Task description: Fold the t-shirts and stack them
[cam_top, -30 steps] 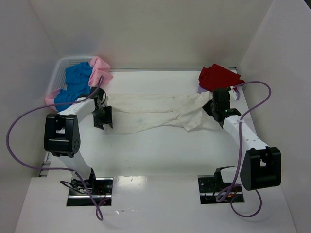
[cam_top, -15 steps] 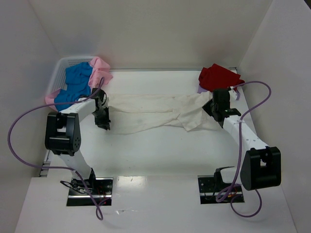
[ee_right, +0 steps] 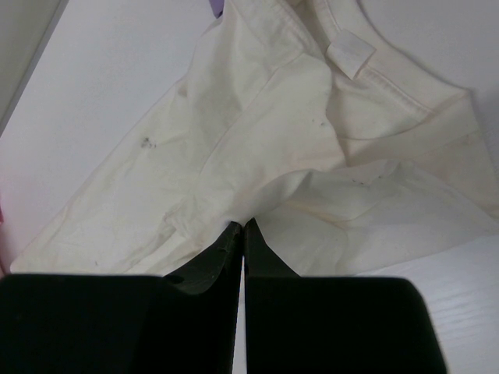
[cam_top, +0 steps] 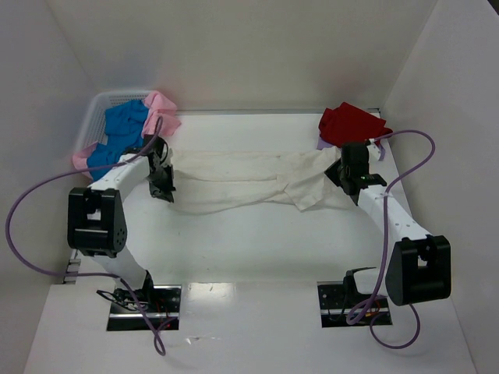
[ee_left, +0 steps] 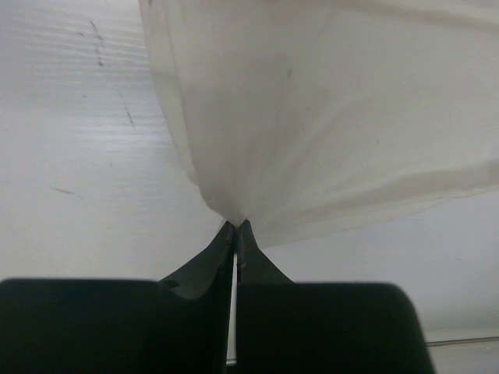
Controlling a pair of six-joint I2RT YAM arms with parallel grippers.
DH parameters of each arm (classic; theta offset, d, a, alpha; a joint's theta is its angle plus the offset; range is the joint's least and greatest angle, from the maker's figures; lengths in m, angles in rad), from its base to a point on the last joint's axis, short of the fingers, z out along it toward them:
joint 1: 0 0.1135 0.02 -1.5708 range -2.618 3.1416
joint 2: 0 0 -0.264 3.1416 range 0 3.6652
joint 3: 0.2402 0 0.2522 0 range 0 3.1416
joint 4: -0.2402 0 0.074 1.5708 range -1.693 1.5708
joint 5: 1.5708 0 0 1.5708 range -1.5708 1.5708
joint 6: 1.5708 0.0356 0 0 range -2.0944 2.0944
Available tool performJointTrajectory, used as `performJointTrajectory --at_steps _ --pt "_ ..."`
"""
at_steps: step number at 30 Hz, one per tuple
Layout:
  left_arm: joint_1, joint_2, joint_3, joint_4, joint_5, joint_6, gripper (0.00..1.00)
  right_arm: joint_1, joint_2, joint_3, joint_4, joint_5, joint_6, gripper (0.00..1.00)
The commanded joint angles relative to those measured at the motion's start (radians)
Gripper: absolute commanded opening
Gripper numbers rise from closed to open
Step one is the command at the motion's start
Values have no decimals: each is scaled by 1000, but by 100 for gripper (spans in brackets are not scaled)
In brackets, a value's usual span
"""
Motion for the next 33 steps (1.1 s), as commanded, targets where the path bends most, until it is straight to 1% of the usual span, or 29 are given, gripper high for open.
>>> performJointTrajectory --at_steps 1,4,10,18,22,26,30,33 --pt "-2 -142 119 -80 -25 -20 0 -7 -48 52 17 19 -6 4" --pt "-2 -202 173 -128 -50 -20 0 -7 -119 35 1 14 4 4" --pt "-2 -288 185 -152 -78 -31 0 -7 -207 -11 -34 -13 22 4" --pt "0 -310 176 -140 -131 -29 0 -7 -250 -8 -46 -22 1 4" --pt "18 -259 196 -110 -158 -22 0 -9 -228 9 -34 -23 -6 4" --pt "27 -191 196 -59 -148 -22 0 -16 -168 22 4 -23 -15 4" --pt "36 -86 205 -23 -138 -2 0 -16 -103 40 26 -13 -15 4" --pt "36 -40 217 0 -138 7 0 -26 -83 39 49 -13 -15 4"
